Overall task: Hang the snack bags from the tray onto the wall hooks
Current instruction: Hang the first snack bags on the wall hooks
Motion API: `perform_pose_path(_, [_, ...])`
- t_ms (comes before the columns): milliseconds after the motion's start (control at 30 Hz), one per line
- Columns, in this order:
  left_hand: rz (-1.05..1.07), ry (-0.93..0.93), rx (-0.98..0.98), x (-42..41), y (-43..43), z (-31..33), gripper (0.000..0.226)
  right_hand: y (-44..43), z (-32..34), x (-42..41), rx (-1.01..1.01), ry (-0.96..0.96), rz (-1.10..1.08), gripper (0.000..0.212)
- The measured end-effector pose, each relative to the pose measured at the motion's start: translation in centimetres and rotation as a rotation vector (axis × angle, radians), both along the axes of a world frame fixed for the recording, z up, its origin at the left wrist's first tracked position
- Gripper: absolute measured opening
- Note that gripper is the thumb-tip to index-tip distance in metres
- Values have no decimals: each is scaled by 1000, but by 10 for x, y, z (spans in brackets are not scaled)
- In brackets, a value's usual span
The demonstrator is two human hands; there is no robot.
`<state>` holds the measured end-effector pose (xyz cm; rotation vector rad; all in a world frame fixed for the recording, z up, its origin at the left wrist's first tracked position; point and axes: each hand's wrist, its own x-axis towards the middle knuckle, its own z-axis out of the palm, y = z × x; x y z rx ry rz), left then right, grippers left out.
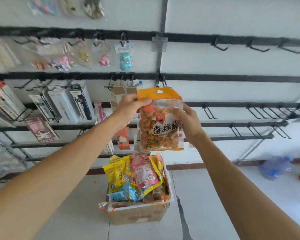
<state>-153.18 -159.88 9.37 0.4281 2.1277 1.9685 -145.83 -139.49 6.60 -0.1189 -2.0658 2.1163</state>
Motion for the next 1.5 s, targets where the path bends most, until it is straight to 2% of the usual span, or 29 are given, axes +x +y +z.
perform_pose_path(100, [-52,54,7,11,20,21,17,13,38,9,83,152,-123,30])
perform_pose_path(200, [-109,106,0,23,40,39,9,31,69,14,324,279,-163,12])
perform_pose_path(267, [-119,140,-18,29,53,50,9,47,83,17,388,286,-124,1])
perform_pose_path(433, [-153,201,-97,46,84,69,9,95,106,30,446,260,-59,7])
perform_pose_path(533, [-68,353,-52,52,108,81,12,119,111,41,396,240,-21,8])
perform_pose_path(600, [-48,449,-46,57,125,90,20,133,112,46,468,253,-30,9])
perform_pose_path(700, [-122,508,-240,62,156,94,27,154,112,53,513,256,-51,12])
perform_pose_path(767, [-137,518,-371,64,174,92,19,167,112,56,520,269,-84,13])
perform_pose_path(833, [-131,535,-407,66,190,90,9,180,111,59,516,281,-104,14])
perform_pose_path(1000, [-95,572,-372,70,224,90,6,208,114,62,431,291,-115,11])
perform_pose_path(1100, [-132,586,-348,62,242,97,5,222,120,58,467,331,-169,11])
perform_pose_path(1333, [-129,623,-90,18,286,125,7,268,149,35,514,359,-328,13])
perform_pose_path(1433, [-126,628,-27,3,308,134,10,284,162,26,528,342,-292,4])
perform_pose_path(1500, [-132,627,15,-4,323,138,9,294,164,19,570,338,-298,9])
